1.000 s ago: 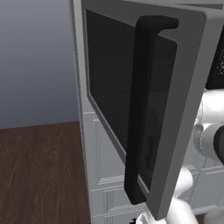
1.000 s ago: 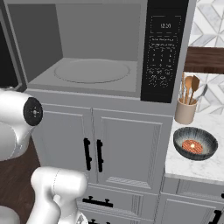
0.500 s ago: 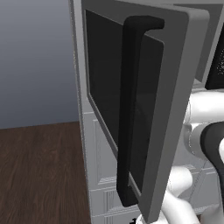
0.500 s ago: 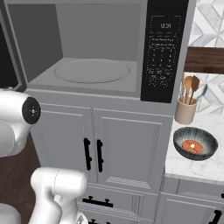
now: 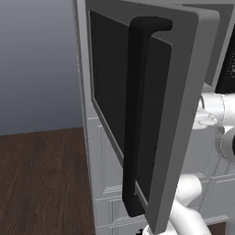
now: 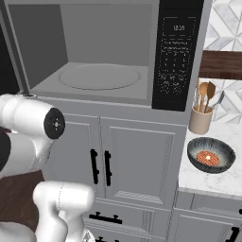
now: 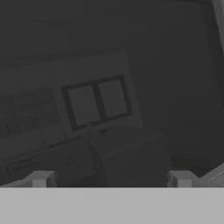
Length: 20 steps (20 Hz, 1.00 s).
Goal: Open the microwave, place the bowl with waffle inside the microwave, then close the microwave door and turn it on.
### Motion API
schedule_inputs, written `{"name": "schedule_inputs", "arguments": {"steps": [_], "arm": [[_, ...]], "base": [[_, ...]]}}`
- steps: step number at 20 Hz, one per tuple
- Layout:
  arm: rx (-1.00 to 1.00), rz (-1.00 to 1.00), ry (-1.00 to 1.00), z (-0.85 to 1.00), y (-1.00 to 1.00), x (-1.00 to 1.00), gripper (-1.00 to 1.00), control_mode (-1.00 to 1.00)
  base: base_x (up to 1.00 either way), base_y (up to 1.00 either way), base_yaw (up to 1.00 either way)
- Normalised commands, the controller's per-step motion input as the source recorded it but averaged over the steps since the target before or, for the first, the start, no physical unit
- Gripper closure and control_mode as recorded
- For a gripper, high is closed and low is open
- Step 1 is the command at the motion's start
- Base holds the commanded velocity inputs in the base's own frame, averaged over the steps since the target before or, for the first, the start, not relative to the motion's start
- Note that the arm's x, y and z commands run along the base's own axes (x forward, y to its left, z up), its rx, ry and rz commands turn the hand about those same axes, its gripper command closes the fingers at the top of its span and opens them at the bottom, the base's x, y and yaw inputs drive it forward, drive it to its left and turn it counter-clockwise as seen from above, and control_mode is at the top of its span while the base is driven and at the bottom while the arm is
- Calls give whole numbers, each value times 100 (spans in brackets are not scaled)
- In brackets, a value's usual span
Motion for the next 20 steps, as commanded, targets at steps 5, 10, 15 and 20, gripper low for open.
{"name": "schedule_inputs", "arguments": {"steps": [5, 10, 15, 20], "arm": [[-5, -46, 2, -15, -100, 27, -100, -100], [-9, -45, 6, -34, -100, 30, -100, -100], [0, -60, 32, -14, -100, 3, -100, -100], [2, -51, 29, -19, -100, 10, -100, -100]], "base": [[0, 0, 0], [0, 0, 0], [0, 0, 0], [0, 0, 0]]}}
